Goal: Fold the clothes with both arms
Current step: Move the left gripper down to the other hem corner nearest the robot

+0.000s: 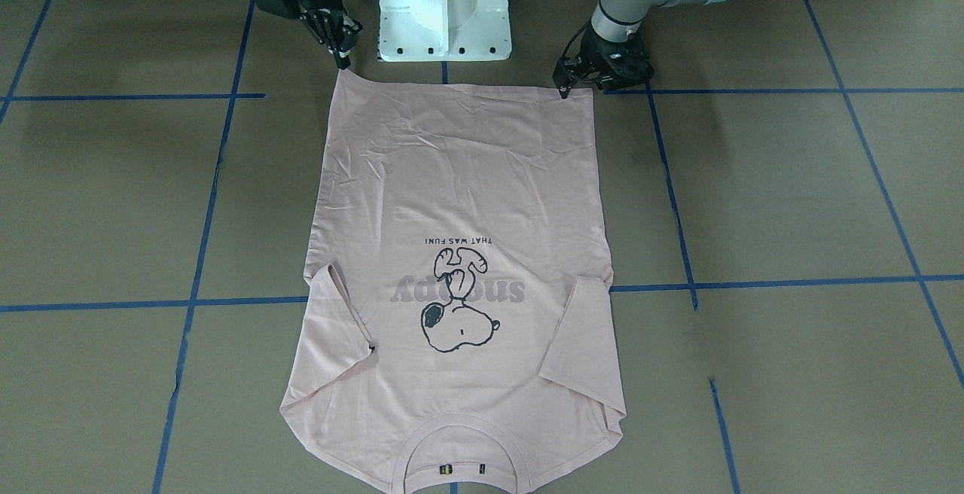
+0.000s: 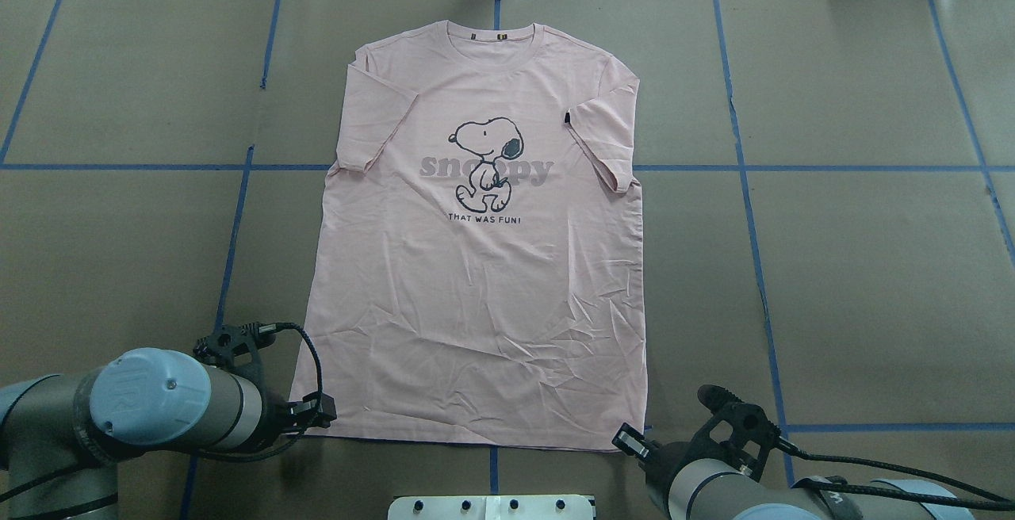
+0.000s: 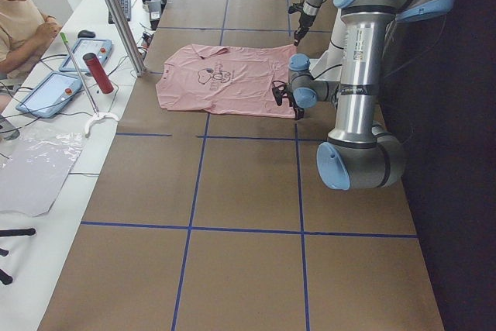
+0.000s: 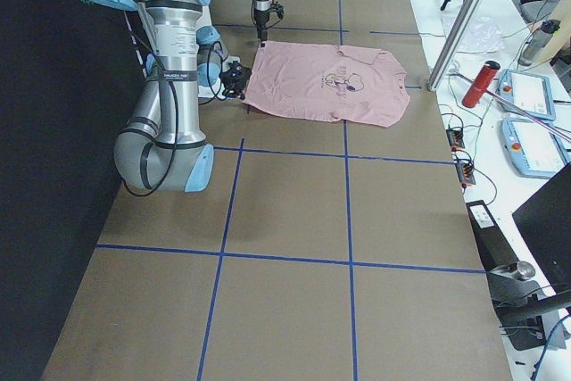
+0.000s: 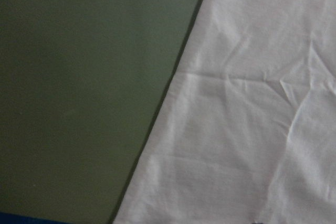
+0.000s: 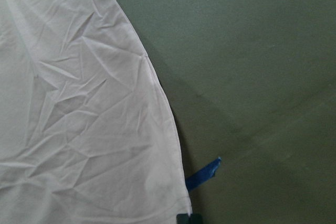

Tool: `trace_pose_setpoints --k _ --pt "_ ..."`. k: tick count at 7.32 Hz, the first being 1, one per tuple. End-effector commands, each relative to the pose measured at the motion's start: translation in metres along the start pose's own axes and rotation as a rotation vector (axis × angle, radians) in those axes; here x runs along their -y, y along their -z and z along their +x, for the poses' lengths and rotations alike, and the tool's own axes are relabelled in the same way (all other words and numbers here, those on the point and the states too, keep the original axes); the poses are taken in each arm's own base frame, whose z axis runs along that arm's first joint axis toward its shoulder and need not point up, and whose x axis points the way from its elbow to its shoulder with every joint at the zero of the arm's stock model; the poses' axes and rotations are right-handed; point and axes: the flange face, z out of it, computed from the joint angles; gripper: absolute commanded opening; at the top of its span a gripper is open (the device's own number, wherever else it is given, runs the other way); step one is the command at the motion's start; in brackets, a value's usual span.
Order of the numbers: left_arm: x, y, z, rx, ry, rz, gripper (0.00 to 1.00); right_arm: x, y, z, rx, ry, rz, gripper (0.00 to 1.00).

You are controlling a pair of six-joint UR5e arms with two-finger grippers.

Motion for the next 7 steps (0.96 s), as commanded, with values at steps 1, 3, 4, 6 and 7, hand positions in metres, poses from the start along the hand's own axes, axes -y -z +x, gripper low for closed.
trace_pose_setpoints --k 1,3,4,6,7 --pt "-0.001 0.000 -0.003 0.004 -0.001 -0.001 0.49 0.000 0.001 0.000 0.001 -0.003 -0.001 0.00" --pt "-0.001 0.002 -0.004 0.003 0.000 0.000 0.00 0.001 0.001 -0.001 0.002 -0.004 0.000 0.00" --pt "-0.002 0.007 -0.002 -0.007 -0.003 -0.003 0.00 0.001 0.000 0.000 0.001 0.000 0.001 0.00" --pt "-0.008 0.027 0.006 -0.047 -0.009 -0.010 0.00 0.002 0.001 -0.001 0.003 -0.003 0.002 0.00" --pt "-0.016 0.035 0.012 -0.067 0.038 -0.024 0.00 0.007 0.013 -0.004 0.019 -0.011 -0.007 0.00"
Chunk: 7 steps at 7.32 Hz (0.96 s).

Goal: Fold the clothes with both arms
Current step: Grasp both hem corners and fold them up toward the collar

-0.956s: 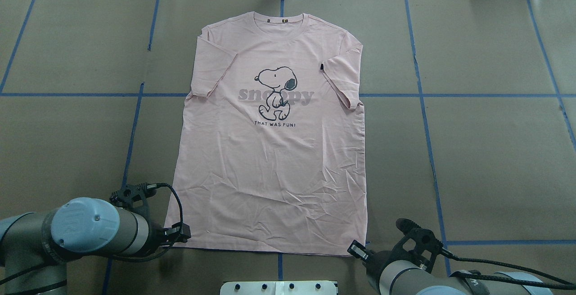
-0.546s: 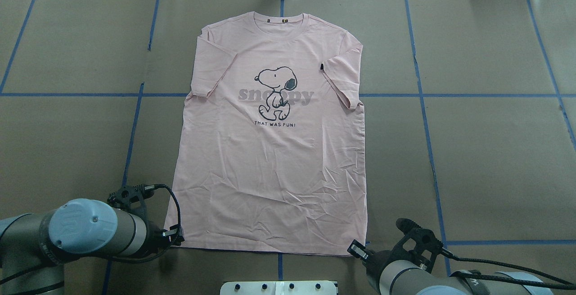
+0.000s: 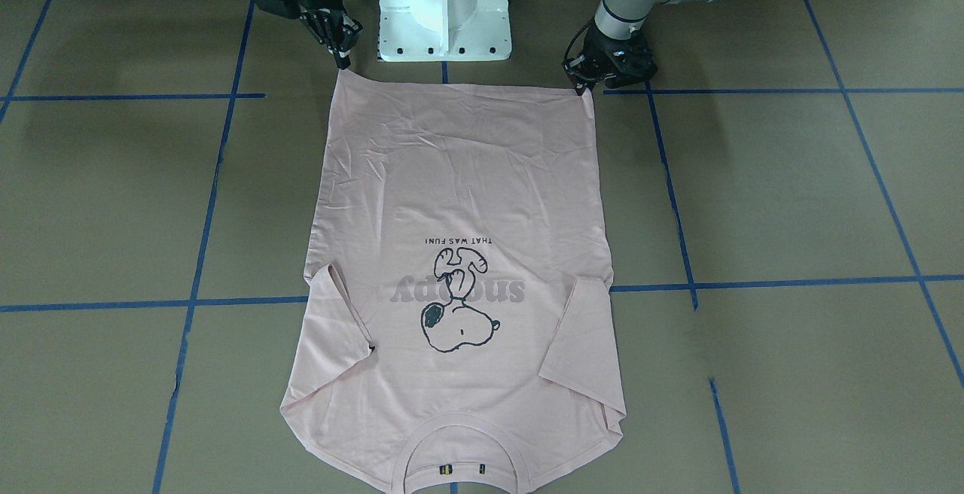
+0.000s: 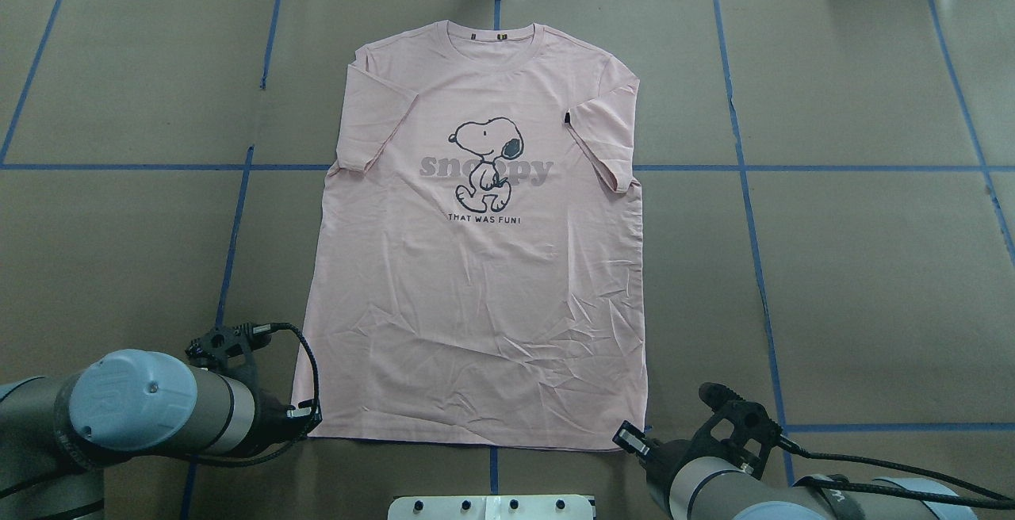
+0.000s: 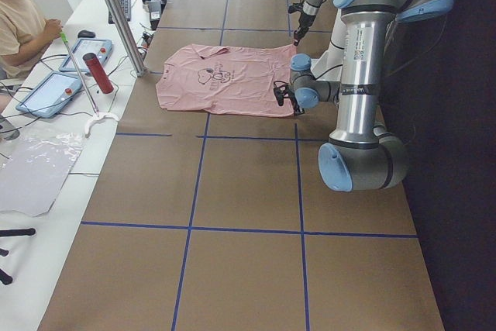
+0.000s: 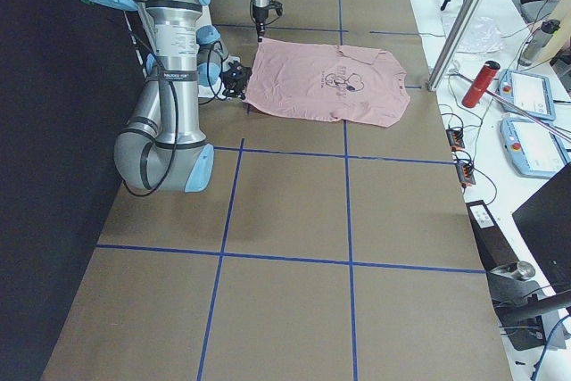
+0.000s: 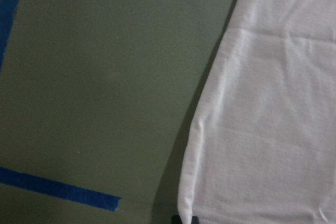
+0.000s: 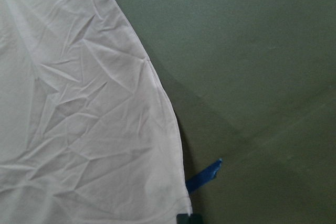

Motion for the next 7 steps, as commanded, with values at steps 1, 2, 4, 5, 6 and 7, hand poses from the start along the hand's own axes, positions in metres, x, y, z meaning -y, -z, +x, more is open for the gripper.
trace_pose_setpoints --k 1,2,4,5,6,7 --pt "-0.034 0.024 0.015 -0.056 0.050 -0.054 0.00 0.004 0.018 0.002 0.004 -0.002 -0.013 0.00" --pt "-0.047 0.060 0.025 -0.101 0.120 -0.082 0.00 0.002 0.034 0.011 -0.025 0.021 -0.023 0.00" --pt "-0.077 0.068 0.032 -0.062 0.256 -0.124 0.00 0.015 0.086 0.010 -0.069 0.028 -0.045 0.00" --pt "-0.075 0.068 0.034 -0.066 0.240 -0.122 0.00 0.028 0.088 0.000 -0.053 0.008 -0.023 0.00" --pt "-0.053 0.072 0.035 -0.079 0.213 -0.081 0.00 0.041 0.086 -0.014 -0.035 -0.013 -0.007 0.00" --pt "-0.022 0.078 0.035 -0.097 0.135 -0.020 0.00 0.064 0.083 -0.051 0.007 -0.009 0.024 0.00"
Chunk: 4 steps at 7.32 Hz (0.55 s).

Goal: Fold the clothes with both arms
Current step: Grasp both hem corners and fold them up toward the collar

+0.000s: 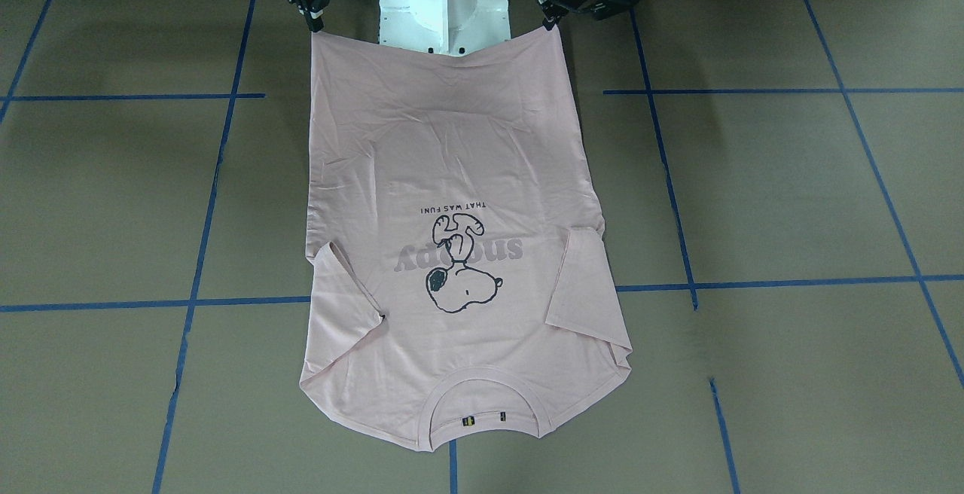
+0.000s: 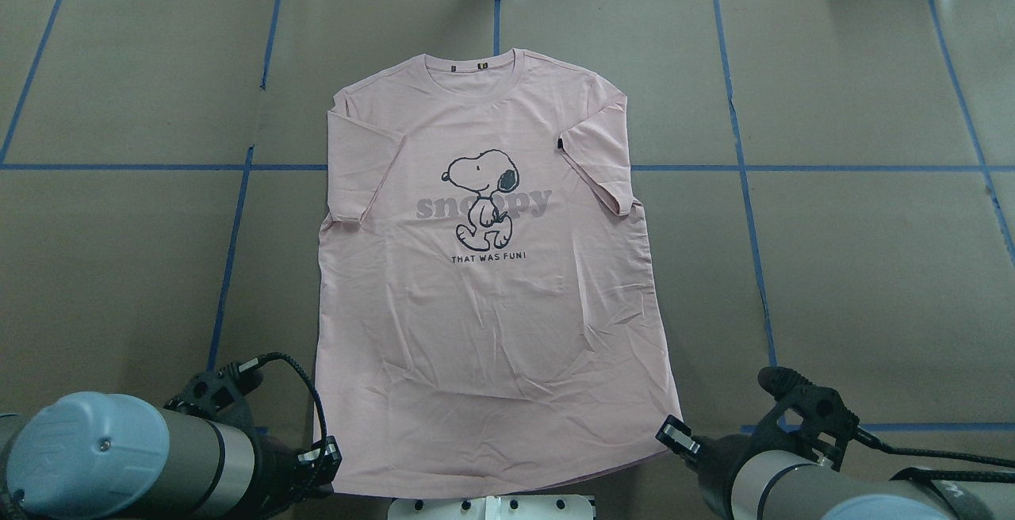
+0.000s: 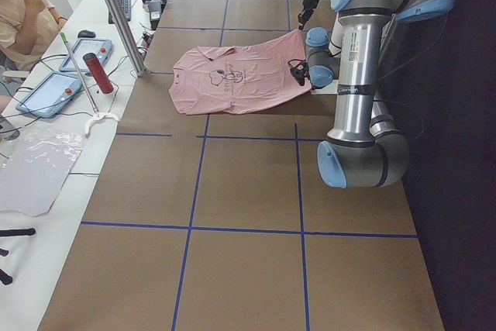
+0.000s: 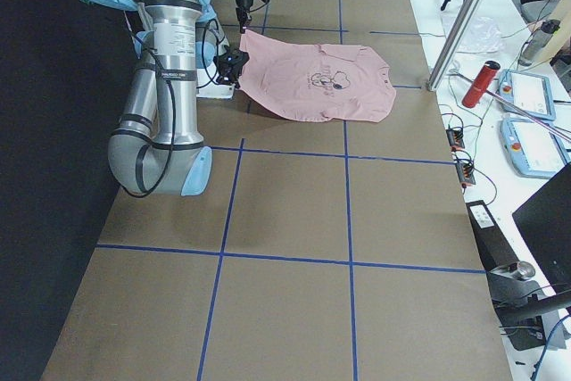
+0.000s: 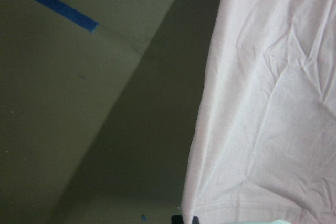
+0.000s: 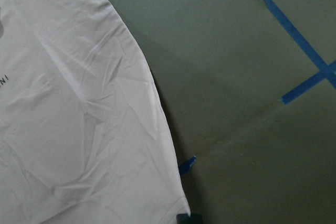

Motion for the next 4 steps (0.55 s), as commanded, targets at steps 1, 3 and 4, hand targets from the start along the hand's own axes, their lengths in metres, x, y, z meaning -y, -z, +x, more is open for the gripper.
trace_pose_setpoints --k 1,3,4 --pt "0.070 0.032 0.024 -0.066 -0.088 0.127 0.00 0.057 -0.013 -0.072 0.035 0.007 0.053 0.00" --pt "0.156 0.030 0.072 -0.081 -0.106 0.272 0.00 0.126 -0.067 -0.143 -0.039 0.084 0.113 0.00" --pt "0.196 0.009 0.109 -0.061 -0.131 0.321 0.00 0.161 -0.092 -0.147 -0.083 0.118 0.161 0.00"
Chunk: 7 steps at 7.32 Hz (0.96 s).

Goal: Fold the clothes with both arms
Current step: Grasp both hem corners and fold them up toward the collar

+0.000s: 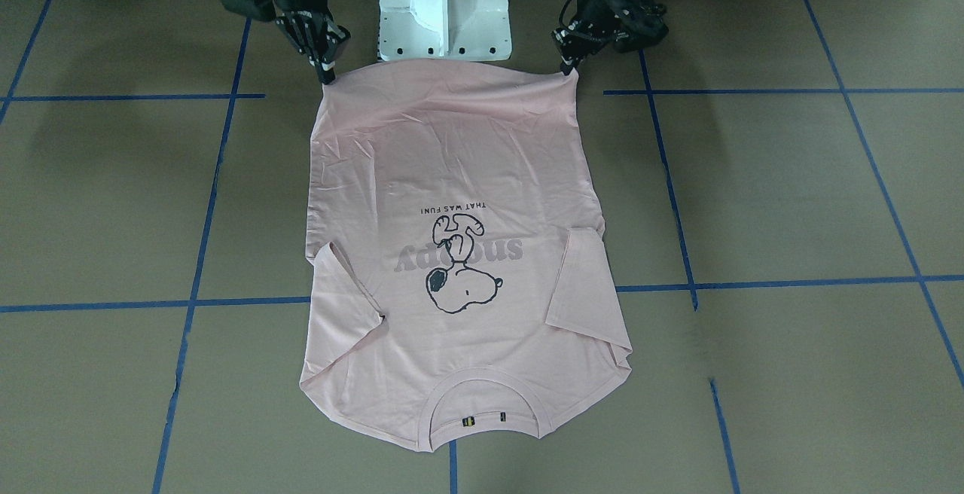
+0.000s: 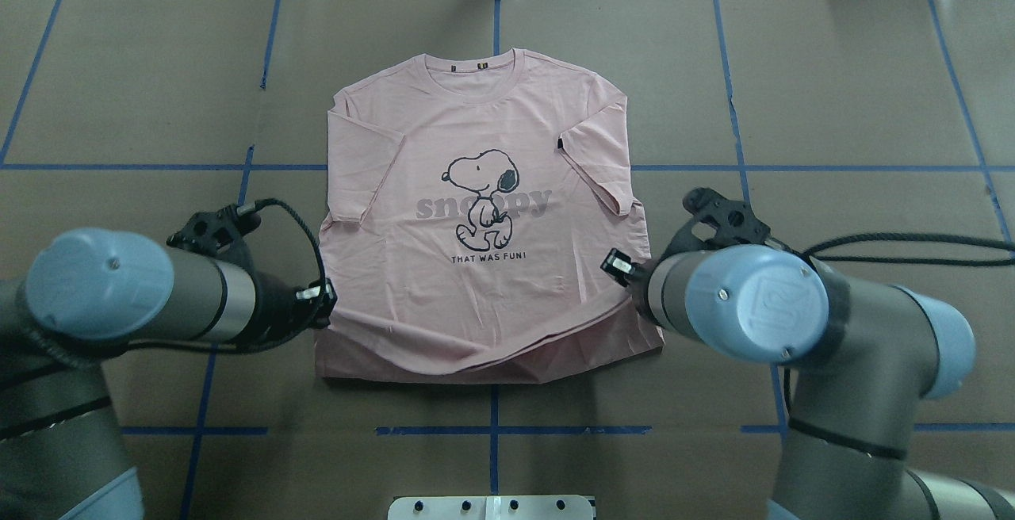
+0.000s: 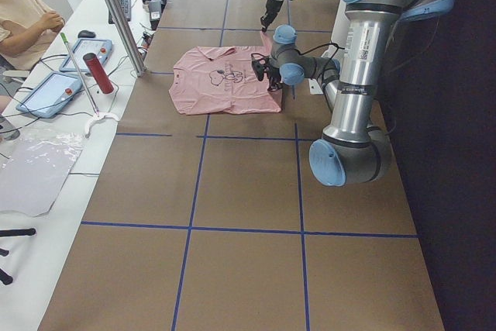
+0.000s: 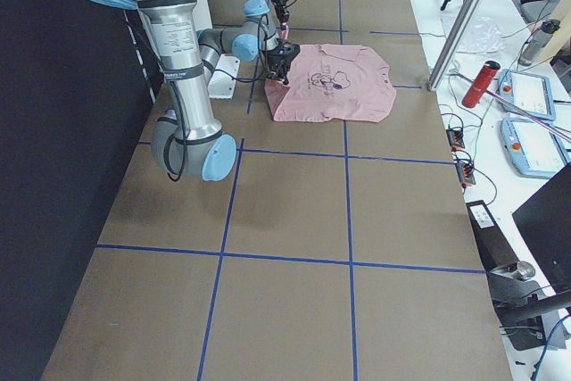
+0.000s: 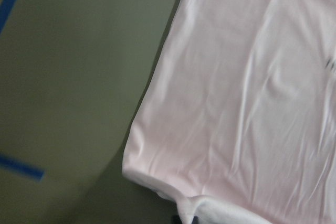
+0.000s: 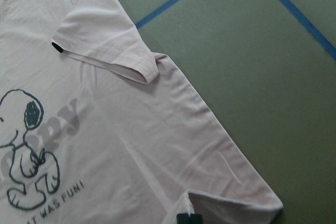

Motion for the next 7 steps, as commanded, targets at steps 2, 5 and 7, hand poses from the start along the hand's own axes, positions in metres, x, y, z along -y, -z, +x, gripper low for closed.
trace_pose_setpoints --k 2,5,7 --pt "0.141 -0.054 0.048 -0.030 -0.025 0.167 0.00 0.098 -0.098 -0.039 -0.045 0.083 0.101 0.00" --pt "0.218 -0.079 0.027 -0.031 -0.072 0.332 0.00 0.165 -0.124 -0.098 -0.093 0.102 0.140 0.00" --pt "0.227 -0.094 0.046 -0.040 -0.075 0.338 0.00 0.182 -0.157 -0.125 -0.159 0.130 0.148 0.00"
